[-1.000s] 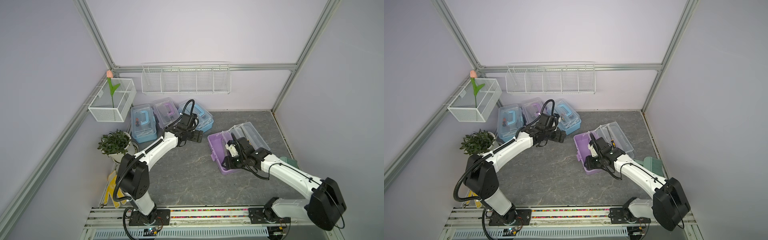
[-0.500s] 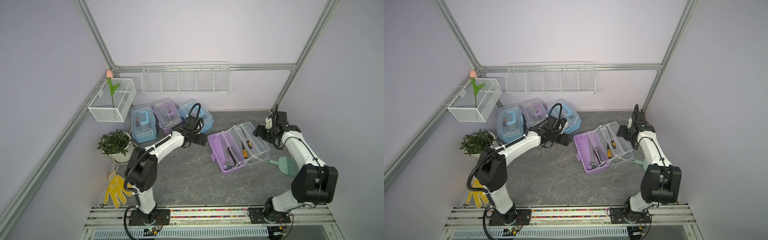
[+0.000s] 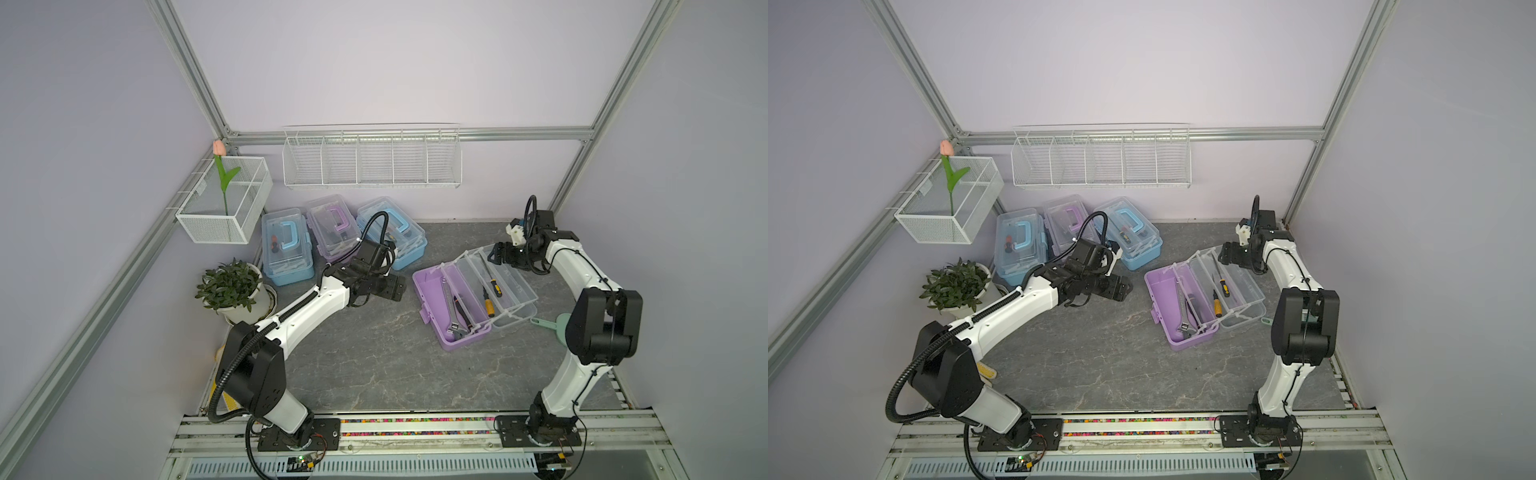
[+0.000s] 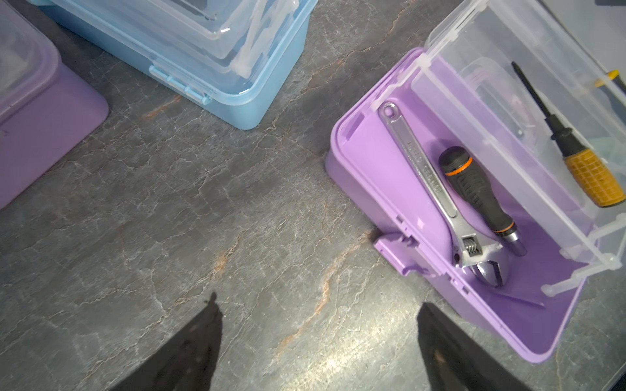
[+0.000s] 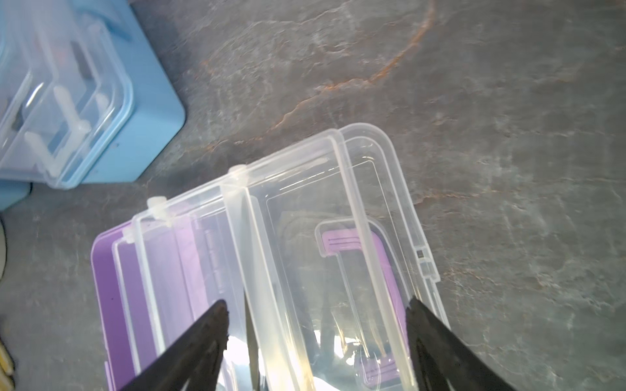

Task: Close toolboxes
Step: Move the toolbox to the center of the board.

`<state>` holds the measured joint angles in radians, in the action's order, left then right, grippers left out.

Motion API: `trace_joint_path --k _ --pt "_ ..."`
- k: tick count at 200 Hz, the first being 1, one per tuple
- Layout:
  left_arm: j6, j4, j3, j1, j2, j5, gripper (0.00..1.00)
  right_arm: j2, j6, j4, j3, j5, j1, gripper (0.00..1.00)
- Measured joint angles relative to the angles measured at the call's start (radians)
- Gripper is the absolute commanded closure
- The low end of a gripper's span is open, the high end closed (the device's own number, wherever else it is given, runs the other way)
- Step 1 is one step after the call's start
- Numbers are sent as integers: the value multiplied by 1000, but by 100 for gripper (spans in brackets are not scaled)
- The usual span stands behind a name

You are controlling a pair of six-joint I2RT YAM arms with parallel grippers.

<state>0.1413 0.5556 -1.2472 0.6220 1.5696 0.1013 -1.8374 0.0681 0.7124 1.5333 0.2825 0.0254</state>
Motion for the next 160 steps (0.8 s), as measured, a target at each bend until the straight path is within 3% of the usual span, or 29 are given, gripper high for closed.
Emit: trace_joint_path --k 50,74,95,137,160 --pt "0 -19 -42 0 34 23 8 1 -140 48 -8 114 -169 22" --pt "4 -26 -42 0 35 29 8 19 -161 65 -33 159 -258 18" --pt "10 -28 -31 0 30 25 8 80 -74 77 -58 159 -292 16" --pt "83 -59 151 -19 -74 21 13 400 152 33 -230 64 -165 18" --pt "138 -114 250 -42 -107 64 14 542 214 29 -343 47 -181 21"
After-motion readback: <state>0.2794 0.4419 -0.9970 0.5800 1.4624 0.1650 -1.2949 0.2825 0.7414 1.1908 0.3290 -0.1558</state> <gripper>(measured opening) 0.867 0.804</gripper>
